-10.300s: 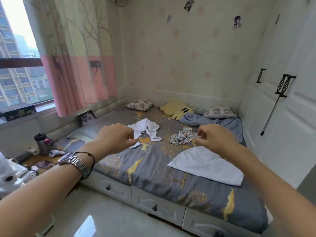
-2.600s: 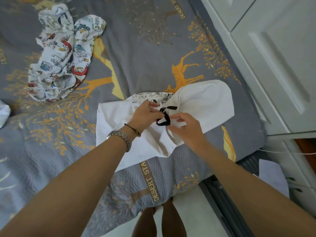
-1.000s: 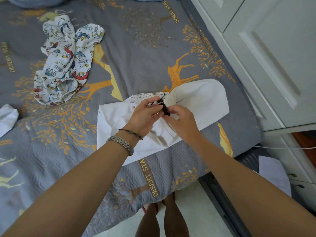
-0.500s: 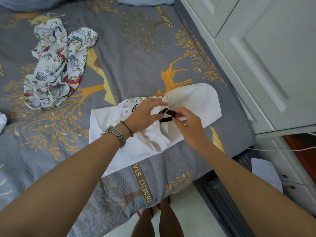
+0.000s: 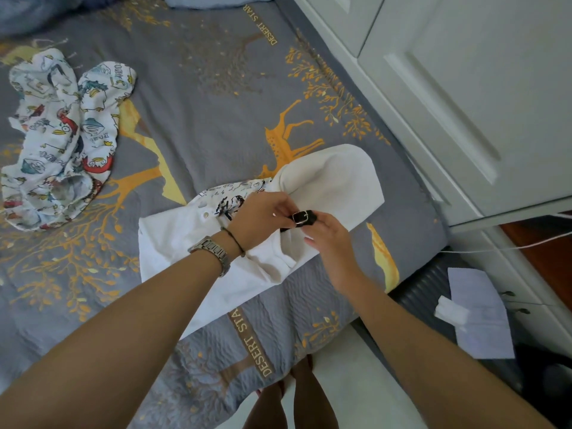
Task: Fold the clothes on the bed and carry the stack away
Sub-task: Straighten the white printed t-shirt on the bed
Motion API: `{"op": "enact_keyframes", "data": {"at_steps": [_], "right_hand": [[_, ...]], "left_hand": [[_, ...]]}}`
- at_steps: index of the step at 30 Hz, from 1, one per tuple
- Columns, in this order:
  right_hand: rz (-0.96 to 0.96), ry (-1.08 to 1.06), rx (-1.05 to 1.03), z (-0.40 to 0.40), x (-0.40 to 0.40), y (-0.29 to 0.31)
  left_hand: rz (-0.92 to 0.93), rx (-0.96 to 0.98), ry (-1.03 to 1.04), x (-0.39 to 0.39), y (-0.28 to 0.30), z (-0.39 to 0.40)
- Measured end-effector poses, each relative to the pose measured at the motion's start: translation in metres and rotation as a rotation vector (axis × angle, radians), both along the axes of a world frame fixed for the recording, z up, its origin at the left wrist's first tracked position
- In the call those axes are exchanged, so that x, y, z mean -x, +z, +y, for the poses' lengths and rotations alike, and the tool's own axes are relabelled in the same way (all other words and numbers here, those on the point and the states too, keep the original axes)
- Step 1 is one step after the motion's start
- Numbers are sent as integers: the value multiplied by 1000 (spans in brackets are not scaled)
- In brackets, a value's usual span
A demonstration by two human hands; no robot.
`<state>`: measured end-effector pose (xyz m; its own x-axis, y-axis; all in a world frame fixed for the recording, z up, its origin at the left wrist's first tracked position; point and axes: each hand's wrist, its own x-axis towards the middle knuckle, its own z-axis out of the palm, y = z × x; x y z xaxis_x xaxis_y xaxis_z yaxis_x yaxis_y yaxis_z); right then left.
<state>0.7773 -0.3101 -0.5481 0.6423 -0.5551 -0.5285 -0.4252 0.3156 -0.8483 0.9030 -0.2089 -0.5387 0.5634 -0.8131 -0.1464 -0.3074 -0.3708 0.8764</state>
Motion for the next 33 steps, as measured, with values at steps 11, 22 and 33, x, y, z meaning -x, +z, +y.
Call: {"op": "enact_keyframes", "data": {"at_steps": [11,22,33], "right_hand": [[98,-7,106,31,-16,-45],[101,17,222,32,-20,-62],[85,52,373,-59,25,-21]], "left_hand": [[-245,-260,-197,-74,-25,-2],[-324,-306,-462,-92,-45,-12],[-641,-255,-563,-67,-50,-52]]}}
